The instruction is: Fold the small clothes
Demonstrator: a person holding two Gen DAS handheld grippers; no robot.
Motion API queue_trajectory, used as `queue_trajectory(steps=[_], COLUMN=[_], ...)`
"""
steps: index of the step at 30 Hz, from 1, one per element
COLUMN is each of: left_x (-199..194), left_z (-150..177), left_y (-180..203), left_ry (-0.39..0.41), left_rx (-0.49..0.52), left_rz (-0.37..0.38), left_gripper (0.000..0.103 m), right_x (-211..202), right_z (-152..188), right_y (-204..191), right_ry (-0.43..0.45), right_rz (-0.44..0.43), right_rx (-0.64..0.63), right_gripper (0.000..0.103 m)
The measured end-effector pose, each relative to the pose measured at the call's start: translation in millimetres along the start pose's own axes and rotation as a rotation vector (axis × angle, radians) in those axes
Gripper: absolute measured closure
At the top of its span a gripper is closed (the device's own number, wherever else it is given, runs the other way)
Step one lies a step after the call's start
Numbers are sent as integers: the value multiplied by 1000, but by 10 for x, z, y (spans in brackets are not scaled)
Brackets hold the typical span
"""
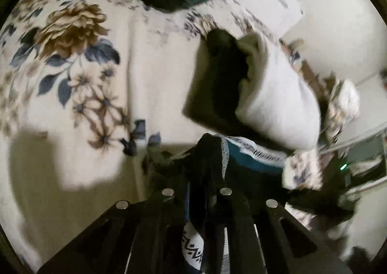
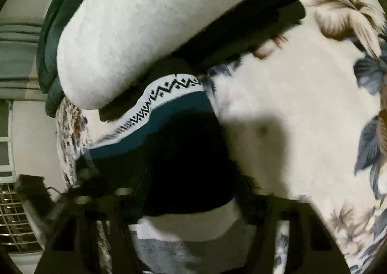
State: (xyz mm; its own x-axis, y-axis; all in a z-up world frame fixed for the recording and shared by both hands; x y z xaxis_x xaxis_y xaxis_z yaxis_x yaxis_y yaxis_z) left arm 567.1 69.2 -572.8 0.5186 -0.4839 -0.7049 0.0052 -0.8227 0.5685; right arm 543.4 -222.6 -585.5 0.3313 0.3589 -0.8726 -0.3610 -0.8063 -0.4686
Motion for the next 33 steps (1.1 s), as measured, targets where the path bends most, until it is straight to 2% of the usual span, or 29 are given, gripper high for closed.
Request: queue_trajectory(steps=[1, 3, 6, 9, 10, 11, 12, 13, 17, 18, 20, 23, 26, 28, 30, 33], left_x=[19, 127, 329, 308, 241, 181, 137, 131, 345, 433, 541, 460, 84, -186, -301, -241], left_z=[-11, 14, 99, 97, 92, 78, 69, 64, 1, -37, -65, -126, -111, 26, 230, 527], left_y=[-104, -246, -414, -480, -465, -443, -408, -381, -340, -363, -417, -474, -442, -395, -376, -317], left_ry=[-7, -31, -106, -125, -114, -100, -85, -77, -80, -79, -87, -78, -49, -40, -68, -132], left_rx=[-28, -34, -92, -190, -194, -185, -166, -148, -75, -59, -47, -87, -110, -108, -119, -123], left_rz=[0, -19, 11, 67, 72, 72, 66, 57, -7, -33, -71, -54, -9, 4, 4, 4], left_gripper=[97, 97, 97, 92, 86, 76, 69, 57, 57, 57, 57, 57, 57, 57, 57, 57], right_x=[33, 18, -14, -14, -45, -88, -97, -114, 57, 52, 168, 219, 12, -137, -300, -365], right_z=[49, -33, -62, -101, -136, -163, -184, -216, -394, -437, -539, -569, -462, -306, -41, 314], right_y=[-8, 38, 148, 140, 107, 100, 57, 29, -41, -7, 81, 32, -61, -67, -12, 109], right_ry=[8, 59, 76, 44, 40, 44, 53, 64, 63, 70, 85, 71, 81, 75, 60, 3], right_rz=[9, 21, 56, 59, 52, 47, 43, 39, 52, 69, 188, 223, 188, 157, 118, 63], right_rx=[-3, 10, 44, 39, 38, 31, 23, 16, -7, -16, -46, -63, -85, -79, -55, 18], right_gripper=[93, 96, 96, 93, 84, 76, 57, 49, 49, 53, 55, 55, 54, 54, 54, 54])
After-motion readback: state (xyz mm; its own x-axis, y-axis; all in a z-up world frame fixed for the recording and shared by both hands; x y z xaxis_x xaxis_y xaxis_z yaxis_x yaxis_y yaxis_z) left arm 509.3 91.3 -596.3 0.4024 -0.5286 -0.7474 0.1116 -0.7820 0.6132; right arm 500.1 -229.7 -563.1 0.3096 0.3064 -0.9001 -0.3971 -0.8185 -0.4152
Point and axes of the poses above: each gripper's, at about its wrist camera, not at the fingertips, and x roughly the way its jaws point, y to its right, z to its underside, the point moved 6 cm from there along x, roughly the way its jaws point, and after that the axes turned 9 degrees about y, right-handed, at the moved point
